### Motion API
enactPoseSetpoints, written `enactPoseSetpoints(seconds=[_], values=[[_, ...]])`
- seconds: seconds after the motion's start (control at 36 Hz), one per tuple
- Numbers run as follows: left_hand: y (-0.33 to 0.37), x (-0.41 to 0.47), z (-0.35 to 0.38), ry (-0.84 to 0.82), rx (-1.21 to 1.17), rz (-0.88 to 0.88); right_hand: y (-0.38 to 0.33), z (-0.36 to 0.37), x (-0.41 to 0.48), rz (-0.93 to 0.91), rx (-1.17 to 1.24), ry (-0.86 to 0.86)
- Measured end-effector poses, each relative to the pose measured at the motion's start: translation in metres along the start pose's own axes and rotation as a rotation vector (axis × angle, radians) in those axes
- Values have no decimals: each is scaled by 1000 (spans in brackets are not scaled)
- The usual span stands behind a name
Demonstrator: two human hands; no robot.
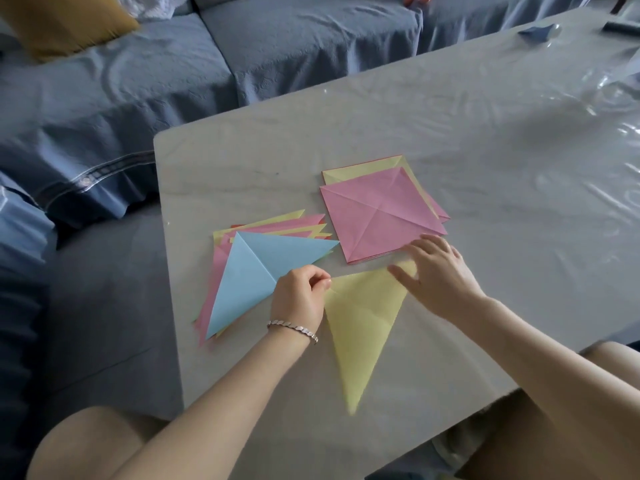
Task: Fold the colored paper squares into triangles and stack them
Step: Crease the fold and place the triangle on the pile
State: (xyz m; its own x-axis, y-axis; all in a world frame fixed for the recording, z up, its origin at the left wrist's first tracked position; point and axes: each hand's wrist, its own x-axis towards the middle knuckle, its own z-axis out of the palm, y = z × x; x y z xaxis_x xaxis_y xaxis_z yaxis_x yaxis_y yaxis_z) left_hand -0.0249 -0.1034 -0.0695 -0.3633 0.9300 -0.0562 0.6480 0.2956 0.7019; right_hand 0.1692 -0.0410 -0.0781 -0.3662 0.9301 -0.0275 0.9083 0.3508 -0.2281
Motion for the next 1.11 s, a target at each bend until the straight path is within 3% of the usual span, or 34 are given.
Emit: enactPoseSetpoints(seconds=[0.08, 0.22, 0.44, 0.5, 0.58, 0.61, 0.72, 0.81, 0.97, 1.11], values=[[3, 4, -23, 70, 15, 95, 13, -3, 8, 59, 33, 129], [-2, 30, -74, 172, 198, 265, 19, -10, 25, -41, 79, -24], [-37, 81, -101, 104, 577, 167, 1, -12, 40, -171, 5, -141], [-37, 80, -91, 144, 653, 227, -1, -7, 39, -185, -24, -140], [-20, 66, -64, 217, 529, 365, -2, -2, 36, -167, -38, -145], [-9, 60, -54, 175, 463, 372, -2, -1, 35, -168, -35, -136], [25, 41, -9, -105, 159, 161, -3, -4, 35, -169, -32, -126], [36, 40, 11, -183, 63, -2, 0, -2, 36, -184, -34, -111], [42, 46, 24, -146, -63, -140, 9, 3, 32, -218, -11, -100], [44, 44, 29, -67, -126, -155, 12, 7, 30, -201, 12, -90]])
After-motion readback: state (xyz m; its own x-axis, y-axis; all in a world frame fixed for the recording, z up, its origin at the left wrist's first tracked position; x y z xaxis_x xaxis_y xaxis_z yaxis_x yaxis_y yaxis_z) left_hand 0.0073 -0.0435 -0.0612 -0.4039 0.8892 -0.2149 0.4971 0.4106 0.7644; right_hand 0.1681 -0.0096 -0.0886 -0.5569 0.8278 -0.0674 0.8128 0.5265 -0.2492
